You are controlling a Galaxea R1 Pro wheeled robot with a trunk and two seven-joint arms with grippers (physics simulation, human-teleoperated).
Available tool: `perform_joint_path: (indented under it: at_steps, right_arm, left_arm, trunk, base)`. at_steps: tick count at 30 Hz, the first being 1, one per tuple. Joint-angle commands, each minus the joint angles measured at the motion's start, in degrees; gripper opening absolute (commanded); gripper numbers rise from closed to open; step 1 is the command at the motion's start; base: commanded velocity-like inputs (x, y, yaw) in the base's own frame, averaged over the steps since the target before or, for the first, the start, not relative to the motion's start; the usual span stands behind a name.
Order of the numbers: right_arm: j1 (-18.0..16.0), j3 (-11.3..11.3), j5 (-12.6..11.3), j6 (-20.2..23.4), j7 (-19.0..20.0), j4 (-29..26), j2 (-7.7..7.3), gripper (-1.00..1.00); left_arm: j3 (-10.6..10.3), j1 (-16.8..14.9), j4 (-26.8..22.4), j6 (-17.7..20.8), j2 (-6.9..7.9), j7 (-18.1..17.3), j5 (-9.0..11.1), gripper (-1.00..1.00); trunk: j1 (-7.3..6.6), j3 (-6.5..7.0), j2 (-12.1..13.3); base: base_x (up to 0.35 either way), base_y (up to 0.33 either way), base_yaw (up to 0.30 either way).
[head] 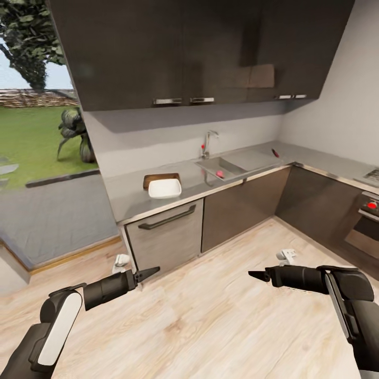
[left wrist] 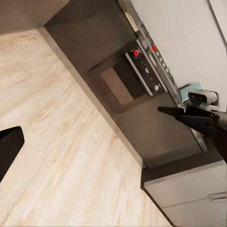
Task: In the kitchen, take the Vidalia onion out of the sink, dice it on the chopping board with the paring knife, put the diced onion into the bowl on the countertop, then place both the paring knife and the chopping board into the sink.
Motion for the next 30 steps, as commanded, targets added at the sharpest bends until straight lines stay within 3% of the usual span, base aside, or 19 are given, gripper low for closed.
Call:
perform_joint_path:
  at_steps: [1,8,30]
  right_arm:
    - [0.0,-0.1,0.6,0.3,0.5,0.0,0.0,1.0]
    - [0.0,0.0,0.6,0.3,-1.4,-0.1,0.08,1.0]
    - [0.0,0.0,0.3,0.3,-1.8,0.0,0.09,1.0]
  left_arm:
    - [0.0,-0.1,0.0,0.3,-0.02,-0.2,-0.1,1.0]
    - [0.0,-0.1,0.1,0.3,-0.03,-0.2,-0.2,1.0]
    - [0.0,-0.1,0.1,0.3,-0.16,-0.2,0.0,1.0]
  trunk:
    - [0.06,-0.15,-0.1]
    - [0.06,-0.37,-0.1]
    - [0.06,-1.05,-0.1]
  base:
    - [0.226,-0.283,0.258]
    - [0.226,-0.283,0.255]
    - [0.226,-0.283,0.263]
